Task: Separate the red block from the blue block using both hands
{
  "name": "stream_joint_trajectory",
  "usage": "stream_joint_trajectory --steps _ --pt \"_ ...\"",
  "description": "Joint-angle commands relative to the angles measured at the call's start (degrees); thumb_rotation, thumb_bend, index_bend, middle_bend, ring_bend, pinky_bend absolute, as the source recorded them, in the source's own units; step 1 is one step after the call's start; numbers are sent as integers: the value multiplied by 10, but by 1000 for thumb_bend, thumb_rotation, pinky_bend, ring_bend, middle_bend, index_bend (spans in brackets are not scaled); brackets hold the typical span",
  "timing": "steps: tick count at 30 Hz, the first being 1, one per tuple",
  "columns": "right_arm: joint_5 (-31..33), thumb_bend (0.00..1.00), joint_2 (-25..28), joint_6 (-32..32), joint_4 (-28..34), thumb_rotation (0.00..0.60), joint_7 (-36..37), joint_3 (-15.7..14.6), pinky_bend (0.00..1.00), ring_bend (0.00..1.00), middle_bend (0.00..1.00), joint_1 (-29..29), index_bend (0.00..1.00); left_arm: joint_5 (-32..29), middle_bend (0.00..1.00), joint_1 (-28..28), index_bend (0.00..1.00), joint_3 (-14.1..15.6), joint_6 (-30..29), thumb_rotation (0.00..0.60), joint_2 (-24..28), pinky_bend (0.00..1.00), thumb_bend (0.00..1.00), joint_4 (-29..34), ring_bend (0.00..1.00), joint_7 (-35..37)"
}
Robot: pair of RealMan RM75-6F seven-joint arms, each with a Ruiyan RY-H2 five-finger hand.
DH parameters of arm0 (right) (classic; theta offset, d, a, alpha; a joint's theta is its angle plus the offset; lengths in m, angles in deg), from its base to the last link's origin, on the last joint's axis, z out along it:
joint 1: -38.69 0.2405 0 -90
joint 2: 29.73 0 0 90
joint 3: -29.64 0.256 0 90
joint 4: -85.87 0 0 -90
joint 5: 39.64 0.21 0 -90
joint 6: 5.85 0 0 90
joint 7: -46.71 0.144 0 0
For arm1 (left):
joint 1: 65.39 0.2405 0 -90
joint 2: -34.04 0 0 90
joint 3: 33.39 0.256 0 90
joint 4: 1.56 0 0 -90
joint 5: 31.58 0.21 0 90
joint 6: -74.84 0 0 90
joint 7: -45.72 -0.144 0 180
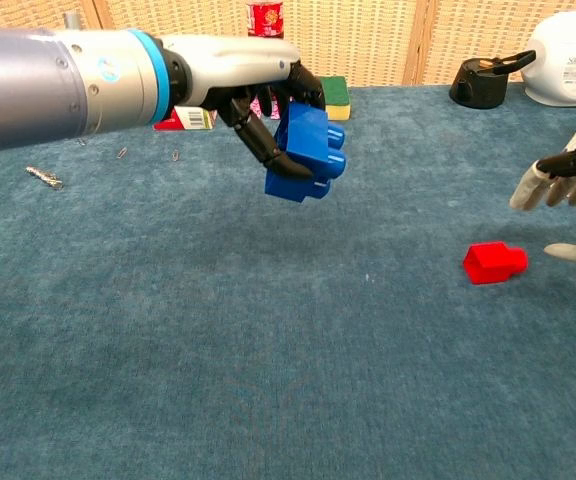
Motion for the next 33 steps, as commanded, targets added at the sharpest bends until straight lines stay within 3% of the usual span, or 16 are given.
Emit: stream_joint_trajectory --steps 1,5,8,10,12,15,20,24,33 --pt "-16 357 20 21 19 600 0 -1 245 275 287 -10 295 12 391 11 494 7 -1 423 -11 269 308 -9 302 8" --pt "-34 357 47 40 43 599 9 -1 245 275 286 -21 295 23 390 22 482 14 3 419 -27 248 247 -24 276 9" --pt "-48 356 64 53 54 600 22 -1 245 275 287 -30 295 24 331 27 279 21 9 416 -40 218 206 -36 188 3" --pt "-56 356 74 59 58 600 34 -1 245 275 287 -35 295 22 210 29 71 25 14 419 -50 178 171 -44 103 -3" --pt "-63 356 79 59 58 599 48 -1 245 276 286 -38 295 22 121 31 2 27 14 424 -56 127 141 -49 37 -11" --pt "-70 356 83 57 50 600 62 -3 245 275 287 -41 295 23 61 35 0 28 7 426 -59 99 121 -48 0 -26" --pt "-85 356 82 63 34 600 97 0 245 275 287 -47 295 27 60 54 0 22 -23 433 -44 95 139 -22 0 -28" --pt "-98 355 74 87 14 600 129 9 246 276 288 -57 295 34 60 85 0 27 -76 432 -10 95 172 35 0 -34" --pt "-85 351 80 115 3 600 144 22 246 276 289 -76 295 116 60 202 0 93 -228 438 93 94 174 149 0 -29"
